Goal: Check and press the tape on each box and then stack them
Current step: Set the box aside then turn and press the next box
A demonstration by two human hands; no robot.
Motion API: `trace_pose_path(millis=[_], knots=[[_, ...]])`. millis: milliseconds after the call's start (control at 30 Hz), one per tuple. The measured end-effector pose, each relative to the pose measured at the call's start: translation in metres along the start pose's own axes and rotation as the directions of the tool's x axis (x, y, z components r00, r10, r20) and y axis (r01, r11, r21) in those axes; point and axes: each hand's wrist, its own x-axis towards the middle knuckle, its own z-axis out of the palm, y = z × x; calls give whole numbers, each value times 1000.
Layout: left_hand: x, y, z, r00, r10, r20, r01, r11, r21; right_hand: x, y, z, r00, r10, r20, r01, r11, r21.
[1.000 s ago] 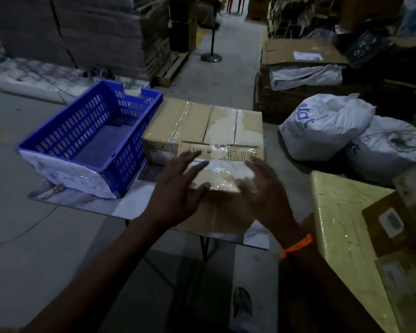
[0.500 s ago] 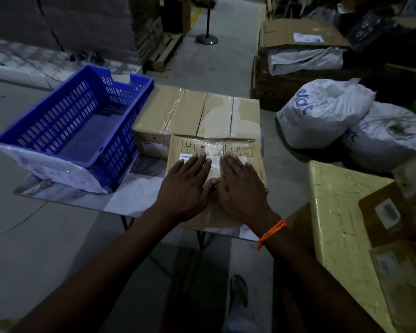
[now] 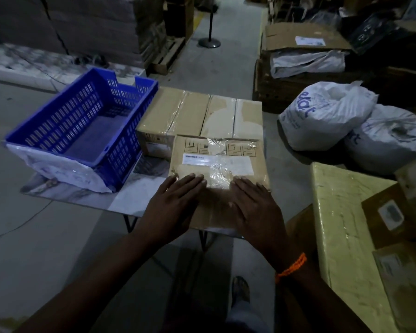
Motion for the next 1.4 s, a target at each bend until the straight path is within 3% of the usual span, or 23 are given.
trace_pose_path(millis=[133,367,433,500,567,633,667,733,767,867,933,1100,1233,1400], knots=[[6,12,3,991,-79,-106,68,992,-110,2,-4,1,996,85,-30,-82,992,99],[10,8,1,991,-81,-109,60,980,-188,5,3,-1,997,72,1,-71,989,130],[3,2,8,991,-73,-108,53,982,-182,-2,7,-1,998,38,-48,-34,995,92],[-8,-1,13,977,-131,-166,91,968,-232,-17,9,1,981,113,-155,-91,985,146],[-21,-1,18,931,-265,-250,167,920,-354,-34,9,2,905,375,-202,-300,898,322],[-34,0,25,857,-461,-231,280,792,-543,-49,17,11,786,618,2,-527,670,523],[-38,1,29,818,-557,-145,346,678,-649,-53,20,15,741,651,165,-612,555,563],[-41,4,38,778,-622,88,469,483,-739,-57,20,23,730,588,347,-663,487,569],[-42,6,41,777,-611,147,504,466,-727,-60,20,29,756,543,365,-641,500,583],[-48,10,45,763,-636,111,512,491,-705,-59,13,35,786,509,351,-603,503,619],[-55,9,38,718,-693,62,524,481,-703,-57,9,30,799,501,332,-584,517,626],[-68,-9,18,676,-725,-131,500,582,-641,-47,2,34,803,490,339,-574,485,660],[-69,-15,24,668,-743,47,577,477,-663,-28,8,48,781,489,388,-613,484,625],[-67,-17,47,687,-700,196,630,438,-642,-17,34,64,745,510,429,-662,495,562]])
